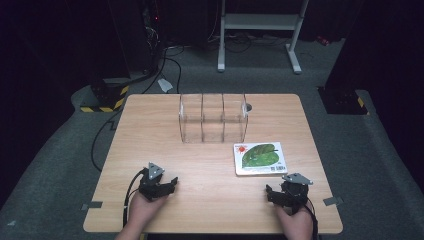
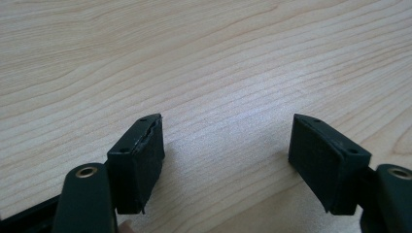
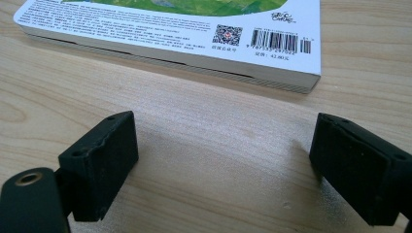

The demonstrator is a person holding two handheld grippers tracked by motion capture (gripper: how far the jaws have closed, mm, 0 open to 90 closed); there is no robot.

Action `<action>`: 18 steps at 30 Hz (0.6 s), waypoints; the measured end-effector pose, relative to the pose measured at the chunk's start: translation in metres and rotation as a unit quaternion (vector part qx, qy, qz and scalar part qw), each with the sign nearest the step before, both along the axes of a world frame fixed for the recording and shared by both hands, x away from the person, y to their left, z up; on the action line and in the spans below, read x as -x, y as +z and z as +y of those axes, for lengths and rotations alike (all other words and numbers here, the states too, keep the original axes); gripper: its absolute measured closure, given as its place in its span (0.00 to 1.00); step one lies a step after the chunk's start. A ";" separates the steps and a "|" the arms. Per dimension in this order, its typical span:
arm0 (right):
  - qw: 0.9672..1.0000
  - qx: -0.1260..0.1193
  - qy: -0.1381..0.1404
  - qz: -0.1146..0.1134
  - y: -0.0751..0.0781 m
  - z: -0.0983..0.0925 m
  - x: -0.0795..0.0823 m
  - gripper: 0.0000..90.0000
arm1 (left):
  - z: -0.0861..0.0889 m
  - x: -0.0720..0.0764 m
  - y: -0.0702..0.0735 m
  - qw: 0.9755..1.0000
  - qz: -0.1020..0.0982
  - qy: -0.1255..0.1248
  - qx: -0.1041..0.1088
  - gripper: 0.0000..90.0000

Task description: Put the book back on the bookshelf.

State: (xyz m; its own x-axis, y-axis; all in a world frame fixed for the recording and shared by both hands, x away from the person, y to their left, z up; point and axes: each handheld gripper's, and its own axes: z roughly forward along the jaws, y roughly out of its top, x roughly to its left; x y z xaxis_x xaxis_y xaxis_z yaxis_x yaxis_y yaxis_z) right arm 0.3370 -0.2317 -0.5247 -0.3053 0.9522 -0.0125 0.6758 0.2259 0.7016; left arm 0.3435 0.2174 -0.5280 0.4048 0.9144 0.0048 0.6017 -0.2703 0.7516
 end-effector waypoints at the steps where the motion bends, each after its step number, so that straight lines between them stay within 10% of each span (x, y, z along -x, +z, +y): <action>1: 1.000 0.000 -0.001 0.000 0.000 0.000 0.000 0.11 | 0.000 0.000 0.000 1.000 0.000 0.000 0.000 0.32; 18: 1.000 -0.001 -0.006 0.000 0.000 0.001 0.001 0.11 | 0.000 0.001 0.000 1.000 0.000 -0.002 0.000 0.32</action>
State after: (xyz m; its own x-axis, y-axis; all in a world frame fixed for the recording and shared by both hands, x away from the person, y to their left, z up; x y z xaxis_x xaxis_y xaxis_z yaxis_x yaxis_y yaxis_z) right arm 0.3359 -0.2305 -0.5248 -0.2946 0.9556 -0.0097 0.6783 0.2162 0.7022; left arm 0.3424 0.2175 -0.5281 0.4078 0.9131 0.0043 0.6014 -0.2721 0.7512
